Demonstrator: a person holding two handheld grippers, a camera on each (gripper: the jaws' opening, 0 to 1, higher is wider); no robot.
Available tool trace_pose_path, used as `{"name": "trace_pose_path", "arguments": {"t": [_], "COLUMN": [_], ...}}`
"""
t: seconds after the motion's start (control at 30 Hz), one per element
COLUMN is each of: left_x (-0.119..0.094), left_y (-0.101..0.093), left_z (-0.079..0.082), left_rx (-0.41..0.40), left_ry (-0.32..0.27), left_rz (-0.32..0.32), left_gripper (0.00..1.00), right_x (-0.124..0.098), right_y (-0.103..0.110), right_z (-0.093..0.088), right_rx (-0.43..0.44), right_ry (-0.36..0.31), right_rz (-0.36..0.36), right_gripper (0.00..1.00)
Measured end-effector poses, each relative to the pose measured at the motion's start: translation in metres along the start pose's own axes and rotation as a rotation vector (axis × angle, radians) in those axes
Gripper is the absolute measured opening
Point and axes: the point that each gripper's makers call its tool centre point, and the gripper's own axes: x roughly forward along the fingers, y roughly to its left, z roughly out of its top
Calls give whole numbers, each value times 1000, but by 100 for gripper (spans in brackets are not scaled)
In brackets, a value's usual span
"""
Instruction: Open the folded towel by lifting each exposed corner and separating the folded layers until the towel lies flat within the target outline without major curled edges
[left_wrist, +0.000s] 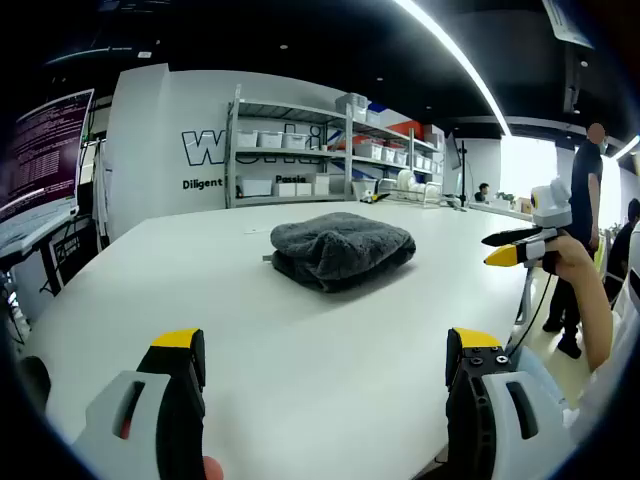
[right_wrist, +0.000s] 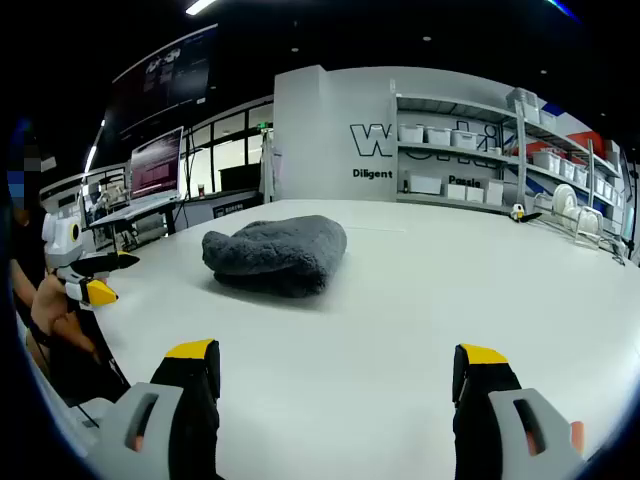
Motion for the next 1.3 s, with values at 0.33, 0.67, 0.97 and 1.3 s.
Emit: {"name": "trace_pose_path", "arguments": {"t": [0.33,0.67,0.97,1.3], "left_x": [2,5,3,16], "left_y": [0,-2,-2,-7], "left_z": [1,3,-6,5], "left_rx": [16,15,21,51], "left_ry": [13,14,37,29], "left_rz": [37,37,31,6], "left_gripper": [99,99,99,99], "right_x": [2,-1,-4,-2], "right_y": [-3,-2,3,5], "right_z": [3,6,5,3], "right_rx": [-23,-69,-88,-93], "right_ry": [9,21,19,19], "right_rz": [24,4,-7,-4], "right_gripper": [99,99,99,99]}}
